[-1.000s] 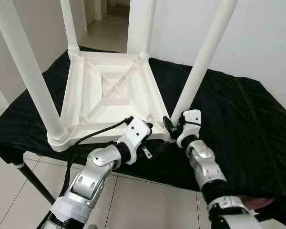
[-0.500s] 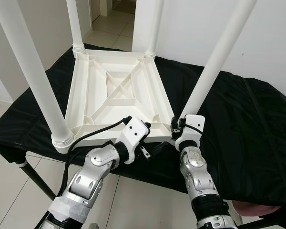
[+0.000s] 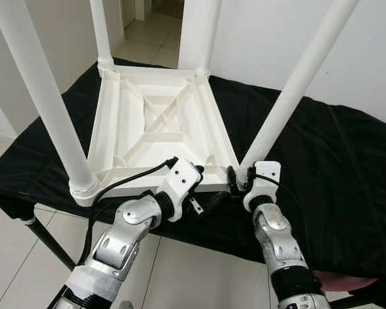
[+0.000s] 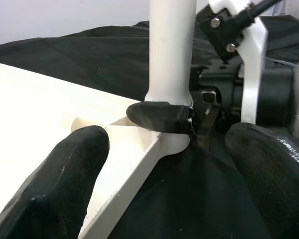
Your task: Building children table
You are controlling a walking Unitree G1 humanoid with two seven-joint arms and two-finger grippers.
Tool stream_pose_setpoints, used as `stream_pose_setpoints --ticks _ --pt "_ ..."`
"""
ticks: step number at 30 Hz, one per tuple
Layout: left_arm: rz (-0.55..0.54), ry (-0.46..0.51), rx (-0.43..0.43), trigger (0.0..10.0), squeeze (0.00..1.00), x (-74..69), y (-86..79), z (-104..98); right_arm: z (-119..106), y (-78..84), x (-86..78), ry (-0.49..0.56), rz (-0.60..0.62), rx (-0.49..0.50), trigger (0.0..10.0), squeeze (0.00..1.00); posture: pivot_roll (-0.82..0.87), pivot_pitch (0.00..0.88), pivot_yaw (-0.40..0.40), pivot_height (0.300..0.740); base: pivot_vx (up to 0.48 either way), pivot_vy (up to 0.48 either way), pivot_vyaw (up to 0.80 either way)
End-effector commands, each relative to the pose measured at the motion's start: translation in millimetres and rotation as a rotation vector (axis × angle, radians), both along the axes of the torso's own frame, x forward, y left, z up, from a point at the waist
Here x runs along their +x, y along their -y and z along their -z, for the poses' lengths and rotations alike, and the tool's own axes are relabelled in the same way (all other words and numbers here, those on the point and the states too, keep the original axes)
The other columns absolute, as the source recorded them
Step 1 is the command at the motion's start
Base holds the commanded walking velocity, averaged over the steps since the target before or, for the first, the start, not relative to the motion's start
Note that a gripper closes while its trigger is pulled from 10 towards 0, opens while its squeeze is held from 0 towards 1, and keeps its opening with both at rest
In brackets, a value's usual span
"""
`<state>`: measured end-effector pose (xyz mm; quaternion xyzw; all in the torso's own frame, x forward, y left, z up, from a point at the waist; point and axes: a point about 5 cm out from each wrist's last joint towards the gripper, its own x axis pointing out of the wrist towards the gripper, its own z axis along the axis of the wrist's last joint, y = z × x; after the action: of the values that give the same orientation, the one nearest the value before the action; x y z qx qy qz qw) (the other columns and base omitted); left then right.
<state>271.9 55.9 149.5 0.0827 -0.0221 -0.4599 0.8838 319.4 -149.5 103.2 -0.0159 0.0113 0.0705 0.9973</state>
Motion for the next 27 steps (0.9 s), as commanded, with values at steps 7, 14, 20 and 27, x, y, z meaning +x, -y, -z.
stream_pose_setpoints --ticks 7,14,20,27 --pt "0.003 0.001 0.005 10.0 0.00 1.9 1.9 0 5 16.7 14.4 -0.049 -0.319 -0.144 10.0 0.00 -0.01 0.000 -0.085 0.740 0.000 0.000 0.00" --pt "0.001 0.004 0.005 10.0 0.00 3.0 1.1 -1 -1 7.9 21.0 -0.037 -0.437 -0.175 10.0 0.00 0.00 0.000 -0.083 0.740 0.000 0.000 0.00" --pt "-0.014 0.010 0.012 10.0 0.00 3.0 -1.2 -2 -1 -4.0 25.4 -0.066 -0.574 -0.165 6.0 0.00 0.02 0.000 -0.086 0.740 0.000 0.000 0.00" --pt "-0.023 0.013 0.013 10.0 0.00 3.3 -2.3 -2 7 -5.6 24.3 -0.106 -0.641 -0.144 0.0 0.00 0.03 0.000 -0.089 0.740 0.000 0.000 0.00"
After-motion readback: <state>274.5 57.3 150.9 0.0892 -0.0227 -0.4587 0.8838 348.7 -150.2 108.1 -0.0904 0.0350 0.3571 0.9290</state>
